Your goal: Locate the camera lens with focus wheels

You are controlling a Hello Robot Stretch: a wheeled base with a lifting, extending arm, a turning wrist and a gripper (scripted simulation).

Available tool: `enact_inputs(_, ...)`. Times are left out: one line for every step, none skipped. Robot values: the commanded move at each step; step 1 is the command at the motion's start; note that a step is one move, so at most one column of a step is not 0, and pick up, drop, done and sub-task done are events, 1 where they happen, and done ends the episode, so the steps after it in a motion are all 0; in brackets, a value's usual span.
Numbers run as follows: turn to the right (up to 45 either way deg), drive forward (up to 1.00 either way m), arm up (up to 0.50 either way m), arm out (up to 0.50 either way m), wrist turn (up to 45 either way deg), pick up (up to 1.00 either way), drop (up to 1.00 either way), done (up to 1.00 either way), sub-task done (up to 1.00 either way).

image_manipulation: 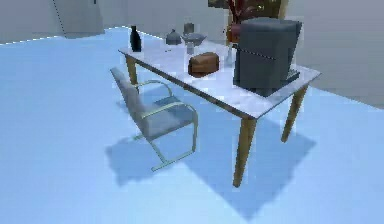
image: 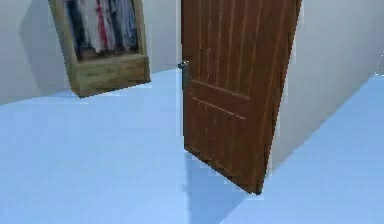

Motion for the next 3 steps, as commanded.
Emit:
enact_inputs(-27.0,0.00,0.00,0.00,0.0,0.00,0.00,0.00,0.00)
enact_inputs(0.0,1.00,0.00,0.00,0.0,0.00,0.00,0.00,0.00)
enact_inputs(-9.0,0.00,0.00,0.00,0.0,0.00,0.00,0.00,0.00)
